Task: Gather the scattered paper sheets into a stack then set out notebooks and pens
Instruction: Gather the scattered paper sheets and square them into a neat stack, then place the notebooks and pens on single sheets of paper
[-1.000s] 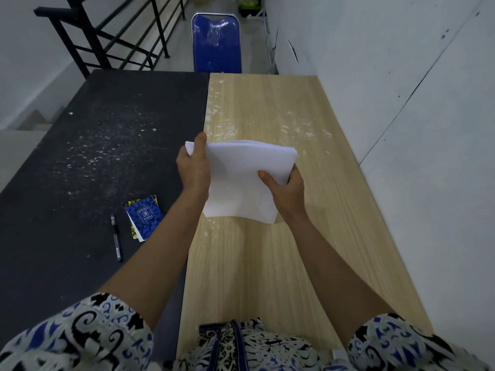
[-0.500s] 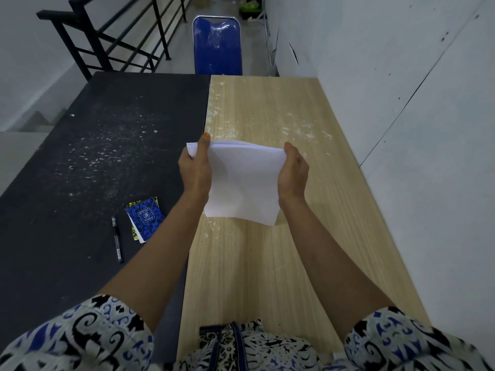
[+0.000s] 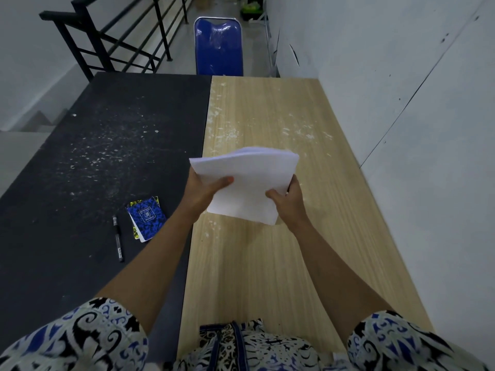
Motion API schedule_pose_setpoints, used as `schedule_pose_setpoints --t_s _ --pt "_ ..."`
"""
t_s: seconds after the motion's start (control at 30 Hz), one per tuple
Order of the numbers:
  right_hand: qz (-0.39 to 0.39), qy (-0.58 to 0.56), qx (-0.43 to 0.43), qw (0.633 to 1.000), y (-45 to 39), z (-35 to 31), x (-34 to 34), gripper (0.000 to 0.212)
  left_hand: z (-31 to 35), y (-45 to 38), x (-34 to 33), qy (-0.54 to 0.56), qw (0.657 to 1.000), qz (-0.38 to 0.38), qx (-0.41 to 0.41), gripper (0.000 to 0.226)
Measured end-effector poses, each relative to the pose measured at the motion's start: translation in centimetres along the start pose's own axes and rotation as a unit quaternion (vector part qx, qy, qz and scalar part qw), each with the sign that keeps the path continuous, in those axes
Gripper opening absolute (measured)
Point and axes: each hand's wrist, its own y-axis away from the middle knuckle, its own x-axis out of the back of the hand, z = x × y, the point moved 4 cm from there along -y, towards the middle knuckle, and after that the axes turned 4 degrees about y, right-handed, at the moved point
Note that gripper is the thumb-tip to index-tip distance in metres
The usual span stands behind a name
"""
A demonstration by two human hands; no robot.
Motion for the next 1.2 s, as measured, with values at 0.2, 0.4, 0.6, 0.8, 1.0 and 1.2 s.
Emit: schedule_pose_setpoints --t_s 0.2,0.4,0.6,0.8,1.0,1.2 --pt "0.05 0.068 0.031 0.996 0.1 -0.4 1.0 0.017 -0.7 0.1 1.1 -0.064 0.996 0.028 -0.047 0.029" --pt "-0.099 -0.14 -0.036 0.985 0.3 -2.6 1.4 0.028 1.9 -0.4 0.7 0.04 0.997 0.053 0.037 0.027" --pt "-0.177 -0.049 -0.172 0.968 2.4 4.1 -0.2 0.047 -2.7 0.7 0.1 0.076 0.972 0.043 0.219 0.031" --pt "-0.171 -0.043 -0.272 0.946 4.8 9.9 0.5 0.047 -10.8 5.9 0.3 -0.039 0.907 -0.045 0.416 0.031" --pt "-0.14 0.097 -0.272 0.947 5.8 12.8 0.8 0.053 -13.2 9.1 -0.3 -0.17 0.914 -0.03 0.367 0.019" --pt "-0.076 0.3 -0.272 0.911 6.5 11.9 0.7 0.069 -12.8 10.2 -3.4 -0.314 0.893 -0.053 0.319 0.059"
